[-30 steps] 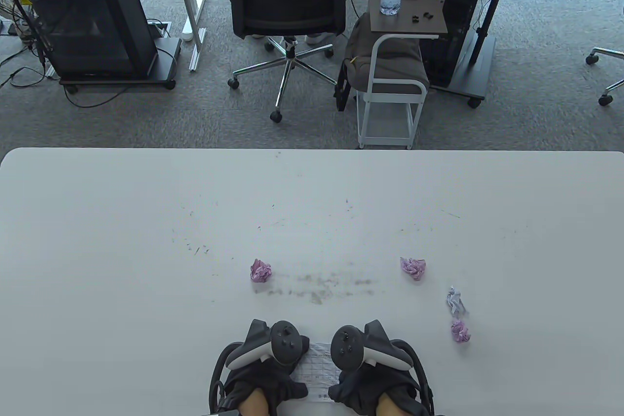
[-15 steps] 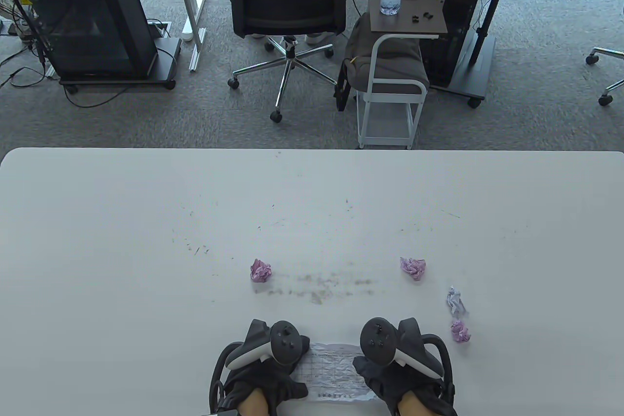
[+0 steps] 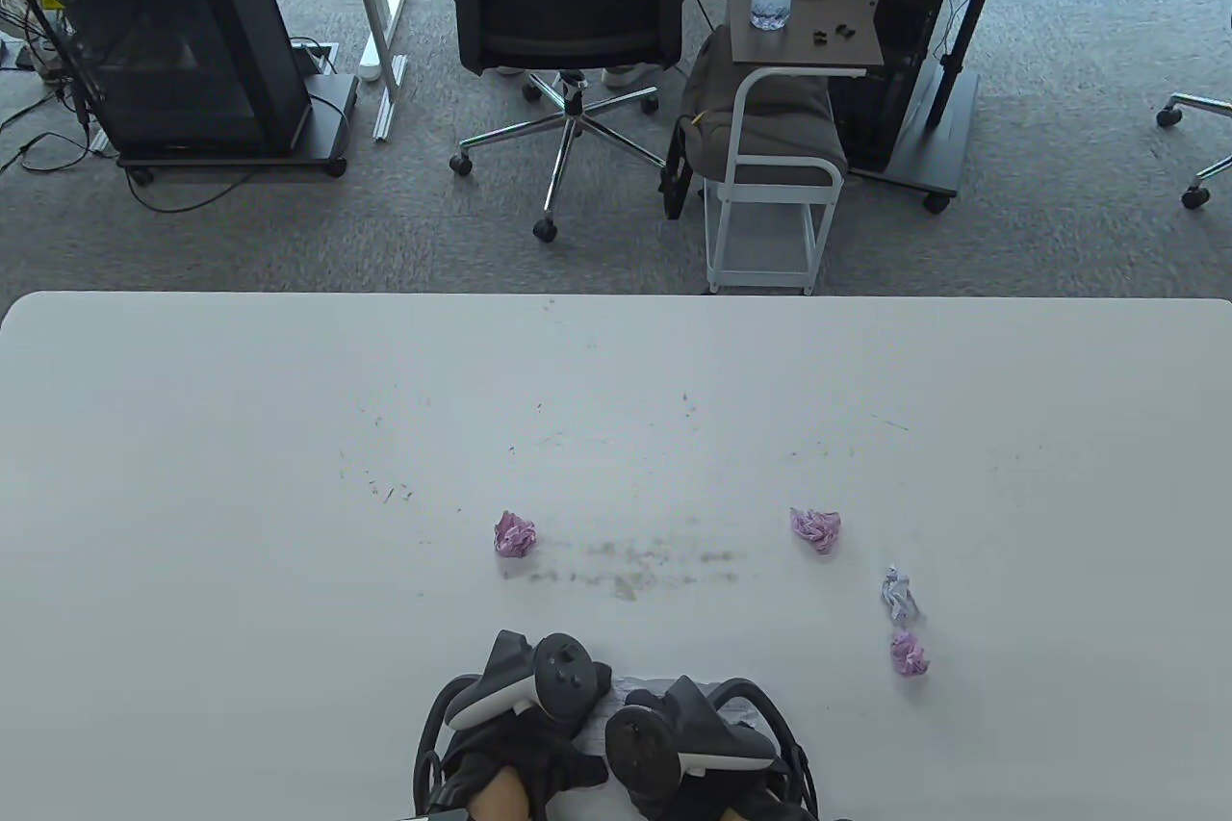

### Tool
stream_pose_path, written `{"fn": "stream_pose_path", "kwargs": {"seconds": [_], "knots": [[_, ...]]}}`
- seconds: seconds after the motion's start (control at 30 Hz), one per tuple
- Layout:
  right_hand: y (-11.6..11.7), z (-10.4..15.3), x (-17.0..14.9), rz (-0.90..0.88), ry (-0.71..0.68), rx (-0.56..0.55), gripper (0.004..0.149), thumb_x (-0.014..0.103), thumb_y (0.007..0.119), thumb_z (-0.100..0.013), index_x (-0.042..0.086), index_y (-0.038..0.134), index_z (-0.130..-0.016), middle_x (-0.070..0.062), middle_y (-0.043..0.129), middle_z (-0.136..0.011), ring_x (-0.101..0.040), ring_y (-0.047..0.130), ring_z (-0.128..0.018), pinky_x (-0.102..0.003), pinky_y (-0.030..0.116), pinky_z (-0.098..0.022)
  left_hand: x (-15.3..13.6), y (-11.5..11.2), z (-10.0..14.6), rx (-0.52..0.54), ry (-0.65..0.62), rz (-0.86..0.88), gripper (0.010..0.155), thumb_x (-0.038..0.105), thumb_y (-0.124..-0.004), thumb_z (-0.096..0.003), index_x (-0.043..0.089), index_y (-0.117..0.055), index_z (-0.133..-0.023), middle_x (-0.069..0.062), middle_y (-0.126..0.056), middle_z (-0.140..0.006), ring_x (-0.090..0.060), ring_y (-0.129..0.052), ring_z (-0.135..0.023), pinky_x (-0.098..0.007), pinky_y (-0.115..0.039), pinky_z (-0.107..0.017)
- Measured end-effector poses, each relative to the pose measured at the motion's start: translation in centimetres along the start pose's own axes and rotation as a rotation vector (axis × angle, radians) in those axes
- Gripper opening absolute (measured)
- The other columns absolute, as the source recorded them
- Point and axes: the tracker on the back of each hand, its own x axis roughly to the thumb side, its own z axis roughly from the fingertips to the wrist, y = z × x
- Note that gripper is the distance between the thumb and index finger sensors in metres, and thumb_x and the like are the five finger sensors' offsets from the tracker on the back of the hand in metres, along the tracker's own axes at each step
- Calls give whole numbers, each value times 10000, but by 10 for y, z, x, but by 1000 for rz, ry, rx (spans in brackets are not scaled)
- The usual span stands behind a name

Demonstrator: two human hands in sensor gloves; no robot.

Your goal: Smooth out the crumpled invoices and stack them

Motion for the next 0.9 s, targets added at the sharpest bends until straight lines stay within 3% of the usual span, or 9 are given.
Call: {"fn": "stream_pose_path", "kwargs": {"seconds": [0.57, 0.9], "knots": [[-12, 17, -57, -138, 409, -115, 484, 375, 702, -592, 96, 604, -975, -235, 555, -1019, -430, 684, -808, -574, 763, -486, 1, 0, 0, 1, 3, 7, 835, 467, -780, -540, 317, -176, -1097, -94, 101, -1056, -539, 109, -932, -702, -180, -624], [-10, 26, -74, -158, 454, -152, 514, 393, 702, -587, 51, 614, -961, -293, 491, -1032, -466, 654, -820, -562, 760, -494, 0, -1, 0, 3, 3, 10, 834, 467, -781, -539, 321, -179, -1097, -90, 99, -1057, -537, 109, -932, -701, -178, -624]]}}
